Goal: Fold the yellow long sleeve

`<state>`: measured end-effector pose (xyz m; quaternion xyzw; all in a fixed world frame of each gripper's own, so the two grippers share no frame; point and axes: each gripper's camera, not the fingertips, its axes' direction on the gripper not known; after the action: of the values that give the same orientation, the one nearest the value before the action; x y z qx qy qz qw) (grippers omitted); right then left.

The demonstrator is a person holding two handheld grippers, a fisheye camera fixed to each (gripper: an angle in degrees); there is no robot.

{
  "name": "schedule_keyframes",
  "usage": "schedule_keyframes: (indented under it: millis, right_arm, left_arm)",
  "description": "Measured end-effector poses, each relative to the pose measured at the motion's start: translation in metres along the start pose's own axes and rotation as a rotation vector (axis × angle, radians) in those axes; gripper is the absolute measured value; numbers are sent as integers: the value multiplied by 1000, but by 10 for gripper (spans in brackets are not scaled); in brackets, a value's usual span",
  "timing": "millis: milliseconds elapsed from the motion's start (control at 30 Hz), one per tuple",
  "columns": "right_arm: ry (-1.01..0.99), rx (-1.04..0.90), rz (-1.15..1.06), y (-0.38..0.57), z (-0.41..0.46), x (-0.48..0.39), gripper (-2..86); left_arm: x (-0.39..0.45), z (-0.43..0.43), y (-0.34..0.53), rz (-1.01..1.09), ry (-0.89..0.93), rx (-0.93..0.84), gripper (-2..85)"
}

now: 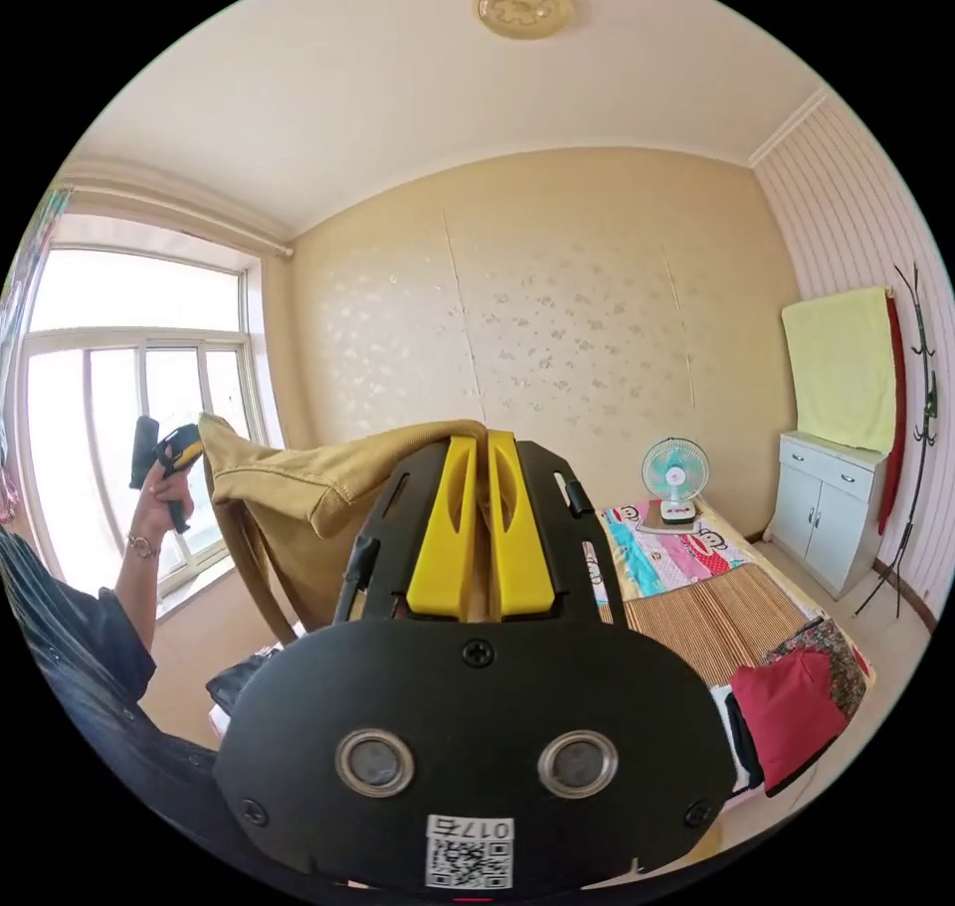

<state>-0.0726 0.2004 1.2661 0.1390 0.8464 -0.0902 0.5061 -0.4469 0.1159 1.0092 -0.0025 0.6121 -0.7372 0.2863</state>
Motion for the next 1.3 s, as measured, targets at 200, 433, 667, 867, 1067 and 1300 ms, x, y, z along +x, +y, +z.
schedule_keyframes:
  millis: [200,433,667,867,1067,1300]
  right_arm:
    - [108,147,91,2,-43,-17,26]
    - [89,148,38,-17,-48,-21,27]
    - [-94,-46,-50,-58,16,8,30]
    - [-128,-477,-118,-104,233,67,39]
    - [97,-980,-17,-46,559,153,54]
    - [90,-1323,67,132,594,219,44]
  left_arm:
    - [-35,-43,30,-7,270,-213,-1]
    - [-103,-95,49,-209,392,29,-1]
    - [-196,-145,18,-301,402,104,1]
    - [-393,-106,-50,-598,-146,-102,15]
    - [-626,-52,-5,-968,-508,-319,80]
    - [-638,-30,165,-1019,-579,-649,60]
